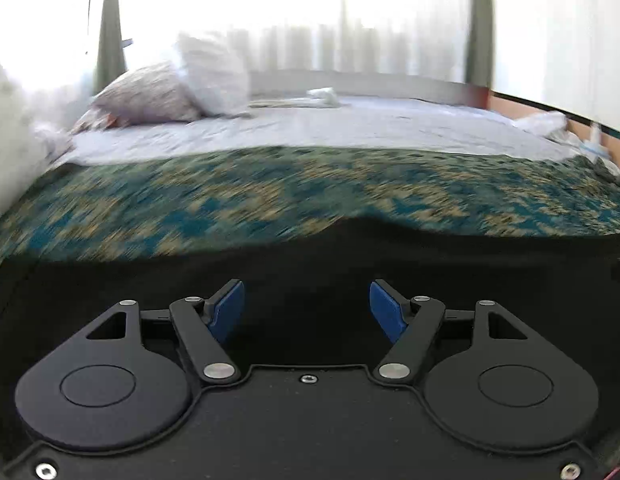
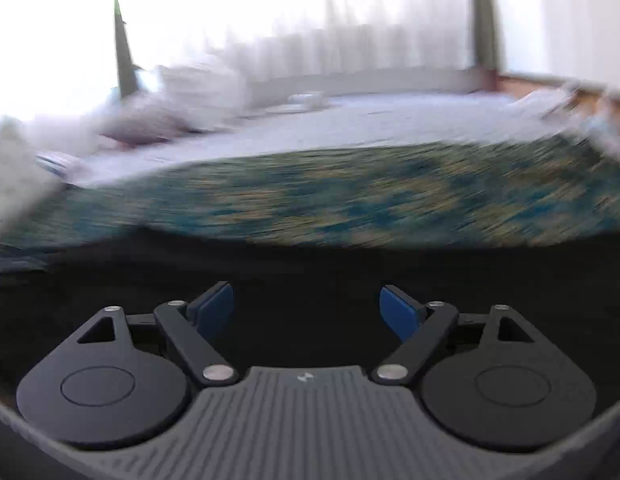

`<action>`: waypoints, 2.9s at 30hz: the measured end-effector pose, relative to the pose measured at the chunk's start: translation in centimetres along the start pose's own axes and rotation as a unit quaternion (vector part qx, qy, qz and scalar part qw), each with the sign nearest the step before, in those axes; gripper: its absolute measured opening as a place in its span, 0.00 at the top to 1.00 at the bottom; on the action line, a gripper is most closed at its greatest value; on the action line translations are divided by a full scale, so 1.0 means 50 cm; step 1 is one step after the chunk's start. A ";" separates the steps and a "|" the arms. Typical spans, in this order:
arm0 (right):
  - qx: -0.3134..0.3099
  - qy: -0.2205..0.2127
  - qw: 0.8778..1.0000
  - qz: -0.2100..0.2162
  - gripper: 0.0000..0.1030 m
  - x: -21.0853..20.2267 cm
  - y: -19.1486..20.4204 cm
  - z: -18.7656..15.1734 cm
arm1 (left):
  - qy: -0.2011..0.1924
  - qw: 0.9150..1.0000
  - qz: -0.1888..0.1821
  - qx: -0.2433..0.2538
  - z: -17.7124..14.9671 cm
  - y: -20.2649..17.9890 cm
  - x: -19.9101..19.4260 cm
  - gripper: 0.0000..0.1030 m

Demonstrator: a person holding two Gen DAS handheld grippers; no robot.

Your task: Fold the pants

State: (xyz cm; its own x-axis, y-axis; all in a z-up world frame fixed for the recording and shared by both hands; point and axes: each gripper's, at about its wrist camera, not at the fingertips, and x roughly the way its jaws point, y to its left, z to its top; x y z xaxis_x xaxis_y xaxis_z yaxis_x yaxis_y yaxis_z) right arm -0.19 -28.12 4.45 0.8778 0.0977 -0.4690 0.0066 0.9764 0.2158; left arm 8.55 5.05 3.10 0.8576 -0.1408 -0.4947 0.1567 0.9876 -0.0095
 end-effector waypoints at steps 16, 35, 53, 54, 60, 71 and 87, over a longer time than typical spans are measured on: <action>0.149 -0.060 0.977 -0.144 0.32 -0.123 -0.289 -0.075 | 0.028 0.999 0.038 -0.007 -0.057 0.057 -0.003 0.33; 0.423 -0.308 0.773 -0.358 0.46 -0.346 -0.478 -0.183 | 0.022 0.997 0.075 -0.028 -0.052 0.070 -0.048 0.30; 0.368 -0.230 0.834 -0.342 0.73 -0.309 -0.464 -0.152 | 0.033 0.982 0.175 -0.060 -0.071 0.162 -0.063 0.30; 0.365 -0.226 0.836 -0.342 0.66 -0.306 -0.466 -0.150 | 0.033 0.982 0.176 -0.059 -0.071 0.161 -0.062 0.29; 0.361 -0.215 0.840 -0.343 0.54 -0.287 -0.491 -0.135 | 0.037 0.981 0.176 -0.067 -0.067 0.168 -0.048 0.26; 0.275 -0.181 0.872 -0.362 0.29 -0.242 -0.463 -0.102 | 0.034 0.981 0.177 -0.072 -0.070 0.177 -0.044 0.23; 0.233 -0.138 0.831 -0.485 0.29 -0.208 -0.452 -0.096 | 0.029 0.981 0.175 -0.073 -0.076 0.173 -0.043 0.22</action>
State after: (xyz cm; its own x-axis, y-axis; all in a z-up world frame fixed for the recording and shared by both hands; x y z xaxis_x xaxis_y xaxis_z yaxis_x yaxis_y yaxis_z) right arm -11.80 -50.27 0.33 0.4276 -0.8030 -0.4152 0.9039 0.3829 0.1904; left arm 6.18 14.17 0.79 0.8160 0.2096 -0.5386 -0.2186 0.9746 0.0481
